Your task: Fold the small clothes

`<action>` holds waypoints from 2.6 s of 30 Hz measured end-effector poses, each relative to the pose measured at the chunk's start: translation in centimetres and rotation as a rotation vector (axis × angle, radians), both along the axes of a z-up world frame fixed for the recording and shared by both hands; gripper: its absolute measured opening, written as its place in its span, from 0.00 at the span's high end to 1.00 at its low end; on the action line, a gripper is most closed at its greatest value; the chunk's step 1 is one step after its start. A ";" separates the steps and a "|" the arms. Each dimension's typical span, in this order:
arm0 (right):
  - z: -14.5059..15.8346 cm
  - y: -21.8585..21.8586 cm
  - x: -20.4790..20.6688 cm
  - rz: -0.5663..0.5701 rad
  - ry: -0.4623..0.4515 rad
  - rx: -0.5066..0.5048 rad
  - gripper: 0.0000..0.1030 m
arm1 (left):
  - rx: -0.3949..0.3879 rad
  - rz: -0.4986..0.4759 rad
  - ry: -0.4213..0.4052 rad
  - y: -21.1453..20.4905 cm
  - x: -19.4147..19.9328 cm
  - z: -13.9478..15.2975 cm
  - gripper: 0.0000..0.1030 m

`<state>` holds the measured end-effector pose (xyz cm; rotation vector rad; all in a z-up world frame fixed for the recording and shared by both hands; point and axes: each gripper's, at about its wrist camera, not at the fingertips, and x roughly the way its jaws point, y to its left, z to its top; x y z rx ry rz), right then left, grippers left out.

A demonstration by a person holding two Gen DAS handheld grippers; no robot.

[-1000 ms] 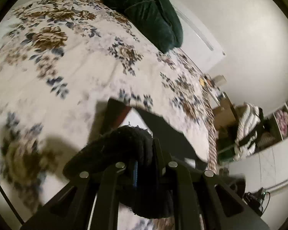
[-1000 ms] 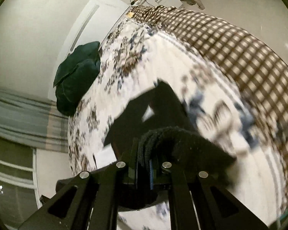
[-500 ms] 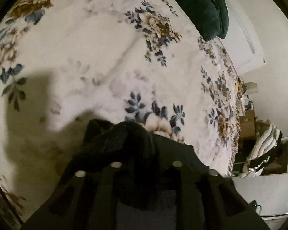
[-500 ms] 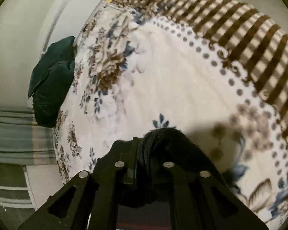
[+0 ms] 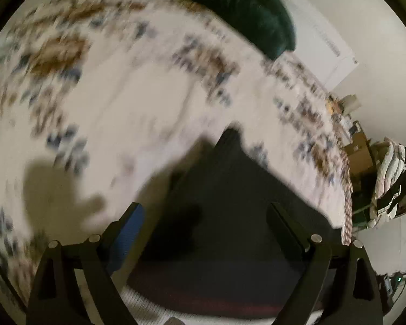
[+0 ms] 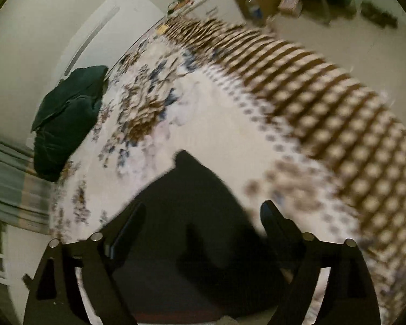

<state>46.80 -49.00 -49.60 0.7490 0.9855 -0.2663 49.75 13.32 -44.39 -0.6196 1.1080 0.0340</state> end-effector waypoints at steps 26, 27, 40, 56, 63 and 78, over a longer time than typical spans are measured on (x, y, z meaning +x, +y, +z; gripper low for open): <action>-12.1 0.6 -7.2 -0.024 0.160 0.310 0.68 | -0.093 0.016 0.114 1.7 -6.8 -6.5 0.05; -11.9 0.8 -7.2 -0.035 0.154 0.292 0.68 | -0.101 0.034 0.100 1.8 -7.6 -5.8 0.05; -15.1 5.1 -11.1 -0.185 0.032 0.526 0.10 | -0.268 0.303 0.093 0.6 -11.1 -6.2 0.05; -17.2 4.8 -7.7 -0.213 -0.035 0.590 0.01 | -0.332 0.397 0.065 -3.1 -8.2 -11.2 0.03; -17.3 4.6 -7.9 -0.283 -0.040 0.572 0.30 | -0.307 0.430 -0.025 -3.0 -9.1 -10.1 0.36; -9.9 4.1 -15.9 -0.176 -0.011 0.479 0.66 | -0.256 0.247 -0.006 -2.3 -18.7 -4.4 0.60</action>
